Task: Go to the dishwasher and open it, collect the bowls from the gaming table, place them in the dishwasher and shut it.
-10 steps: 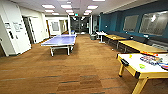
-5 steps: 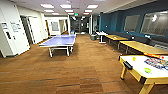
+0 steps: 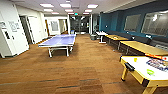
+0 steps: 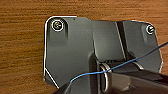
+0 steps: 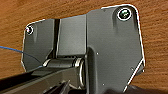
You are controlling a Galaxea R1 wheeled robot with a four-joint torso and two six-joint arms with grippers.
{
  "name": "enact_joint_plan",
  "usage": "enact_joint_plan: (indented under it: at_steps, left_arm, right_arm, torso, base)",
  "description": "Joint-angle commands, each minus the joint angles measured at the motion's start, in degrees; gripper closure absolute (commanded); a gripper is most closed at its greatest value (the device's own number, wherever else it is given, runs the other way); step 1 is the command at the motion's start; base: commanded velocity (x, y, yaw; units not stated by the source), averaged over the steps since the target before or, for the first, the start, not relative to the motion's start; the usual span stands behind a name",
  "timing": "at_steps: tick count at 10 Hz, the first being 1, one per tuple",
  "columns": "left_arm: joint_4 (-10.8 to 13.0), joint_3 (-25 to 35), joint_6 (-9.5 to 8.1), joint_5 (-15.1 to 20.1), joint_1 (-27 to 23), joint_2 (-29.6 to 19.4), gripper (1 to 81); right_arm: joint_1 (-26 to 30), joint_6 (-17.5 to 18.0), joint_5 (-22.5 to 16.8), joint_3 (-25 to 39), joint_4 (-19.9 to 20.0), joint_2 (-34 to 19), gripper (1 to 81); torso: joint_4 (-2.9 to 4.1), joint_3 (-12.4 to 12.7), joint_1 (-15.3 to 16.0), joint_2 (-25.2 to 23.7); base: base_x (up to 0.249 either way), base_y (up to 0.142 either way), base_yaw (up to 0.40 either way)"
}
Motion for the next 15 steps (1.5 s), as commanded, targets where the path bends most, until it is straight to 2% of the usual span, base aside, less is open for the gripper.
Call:
enact_joint_plan:
  at_steps: [1,15]
  left_arm:
    - [0.06,0.09,0.10,3.40,-2.74,-0.30,1.0]
    - [0.59,0.35,0.19,3.32,-2.30,-0.30,1.0]
  right_arm:
    - [2.86,0.12,-3.34,0.23,0.02,0.13,1.0]
    - [2.60,0.12,-3.34,0.40,0.10,0.30,1.0]
  torso:
    - [0.00,0.00,0.00,0.00]
    - [0.00,0.00,-0.06,0.00]
  base:
    - [0.000,0.000,0.000]
    - [0.000,0.000,-0.016]
